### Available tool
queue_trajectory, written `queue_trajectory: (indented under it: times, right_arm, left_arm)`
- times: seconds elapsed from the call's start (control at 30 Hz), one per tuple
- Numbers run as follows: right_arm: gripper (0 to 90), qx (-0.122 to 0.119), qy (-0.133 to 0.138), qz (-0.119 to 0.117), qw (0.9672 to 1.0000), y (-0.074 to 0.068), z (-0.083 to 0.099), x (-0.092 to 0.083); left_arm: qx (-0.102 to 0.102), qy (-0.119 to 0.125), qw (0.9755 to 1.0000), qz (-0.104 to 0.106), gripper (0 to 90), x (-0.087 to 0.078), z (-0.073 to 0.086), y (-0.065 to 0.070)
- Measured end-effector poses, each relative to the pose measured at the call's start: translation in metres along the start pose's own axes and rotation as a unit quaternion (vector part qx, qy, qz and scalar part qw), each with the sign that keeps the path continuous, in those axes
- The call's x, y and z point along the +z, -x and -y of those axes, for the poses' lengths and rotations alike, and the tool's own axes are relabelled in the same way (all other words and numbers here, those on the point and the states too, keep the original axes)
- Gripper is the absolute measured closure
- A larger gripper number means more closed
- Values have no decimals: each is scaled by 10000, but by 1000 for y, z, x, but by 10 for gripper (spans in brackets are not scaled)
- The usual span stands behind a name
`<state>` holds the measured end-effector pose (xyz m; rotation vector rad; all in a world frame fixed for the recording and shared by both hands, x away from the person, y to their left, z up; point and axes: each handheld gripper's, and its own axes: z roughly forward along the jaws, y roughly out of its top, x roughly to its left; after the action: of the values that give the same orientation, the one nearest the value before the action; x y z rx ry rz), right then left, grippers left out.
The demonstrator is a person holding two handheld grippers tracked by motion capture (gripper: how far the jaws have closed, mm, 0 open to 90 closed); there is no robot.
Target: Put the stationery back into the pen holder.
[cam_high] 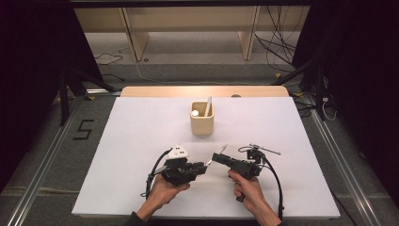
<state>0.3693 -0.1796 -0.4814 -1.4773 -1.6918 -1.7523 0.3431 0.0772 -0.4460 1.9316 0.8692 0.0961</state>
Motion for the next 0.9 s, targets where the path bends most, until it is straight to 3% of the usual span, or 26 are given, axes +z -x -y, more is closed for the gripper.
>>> queue_trajectory:
  times: [0.4,0.9]
  right_arm:
    - [663,205,95,-94,9997,2,2,-2]
    - [760,223,189,-246,9993,0,2,-4]
  left_arm:
    - [88,-22,9999,74,763,1,0,6]
    - [111,11,9998,160,763,5,2,7]
